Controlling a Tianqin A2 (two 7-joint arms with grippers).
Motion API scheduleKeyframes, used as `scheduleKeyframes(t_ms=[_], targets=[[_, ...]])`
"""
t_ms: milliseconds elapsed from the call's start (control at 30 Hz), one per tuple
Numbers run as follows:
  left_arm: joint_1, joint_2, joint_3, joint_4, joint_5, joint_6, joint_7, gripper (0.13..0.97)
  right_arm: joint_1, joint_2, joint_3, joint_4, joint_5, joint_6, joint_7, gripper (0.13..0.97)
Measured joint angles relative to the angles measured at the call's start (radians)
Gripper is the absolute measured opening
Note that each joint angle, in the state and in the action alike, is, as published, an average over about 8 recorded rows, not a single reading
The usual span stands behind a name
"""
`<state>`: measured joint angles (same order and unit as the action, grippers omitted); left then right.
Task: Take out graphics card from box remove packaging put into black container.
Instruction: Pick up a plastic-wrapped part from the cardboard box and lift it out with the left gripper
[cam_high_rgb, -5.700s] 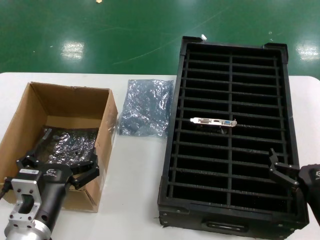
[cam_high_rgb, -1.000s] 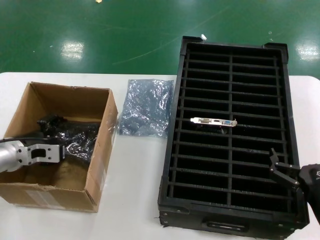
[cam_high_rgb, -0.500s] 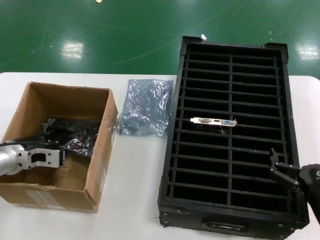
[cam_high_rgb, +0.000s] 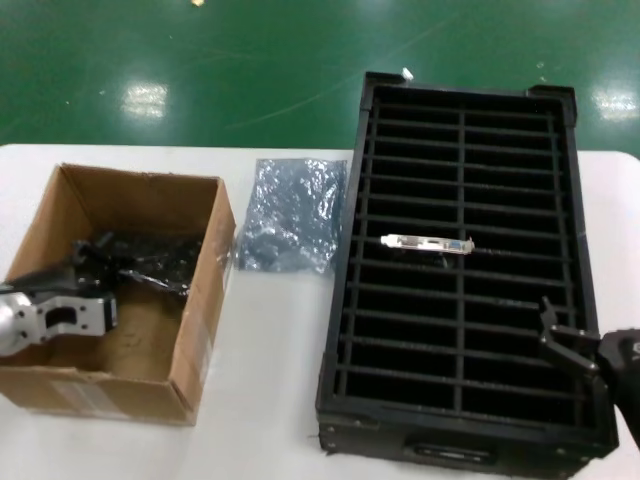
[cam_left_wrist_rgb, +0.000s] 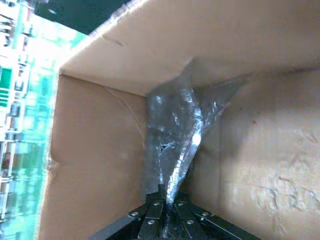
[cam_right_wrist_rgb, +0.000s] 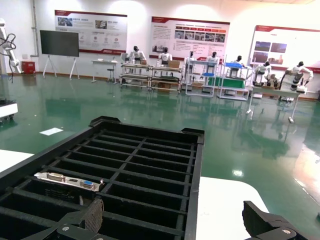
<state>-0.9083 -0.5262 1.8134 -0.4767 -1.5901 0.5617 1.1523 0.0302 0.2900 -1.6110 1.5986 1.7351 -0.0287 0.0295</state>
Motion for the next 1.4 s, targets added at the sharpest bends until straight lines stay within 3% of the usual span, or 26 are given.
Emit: scheduleKeyframes(t_ms=[167, 367, 533, 767, 900, 1033, 1233, 1400], targets=[[0.122, -0.051, 0.009, -0.224, 0.027, -0.030, -0.164, 0.170, 0.000, 0.000, 0.000, 0.000, 0.000, 0.000, 0.000, 0.966], [0.242, -0.104, -0.007, -0.430, 0.040, -0.076, -0.316, 0.144, 0.000, 0.000, 0.000, 0.000, 0.000, 0.000, 0.000, 0.966], [0.321, -0.130, -0.052, -0.547, 0.017, -0.121, -0.371, 0.140, 0.000, 0.000, 0.000, 0.000, 0.000, 0.000, 0.000, 0.966], [0.427, -0.139, -0.140, -0.698, -0.029, -0.194, -0.396, 0.140, 0.000, 0.000, 0.000, 0.000, 0.000, 0.000, 0.000, 0.966], [0.478, -0.123, -0.210, -0.794, -0.067, -0.224, -0.384, 0.140, 0.000, 0.000, 0.000, 0.000, 0.000, 0.000, 0.000, 0.966], [0.512, -0.080, -0.298, -0.876, -0.121, -0.228, -0.325, 0.140, 0.000, 0.000, 0.000, 0.000, 0.000, 0.000, 0.000, 0.966], [0.539, -0.006, -0.411, -0.964, -0.197, -0.190, -0.219, 0.140, 0.000, 0.000, 0.000, 0.000, 0.000, 0.000, 0.000, 0.966], [0.558, 0.028, -0.465, -1.028, -0.236, -0.155, -0.176, 0.140, 0.017, 0.030, -0.039, 0.003, 0.037, 0.033, -0.016, 0.966]])
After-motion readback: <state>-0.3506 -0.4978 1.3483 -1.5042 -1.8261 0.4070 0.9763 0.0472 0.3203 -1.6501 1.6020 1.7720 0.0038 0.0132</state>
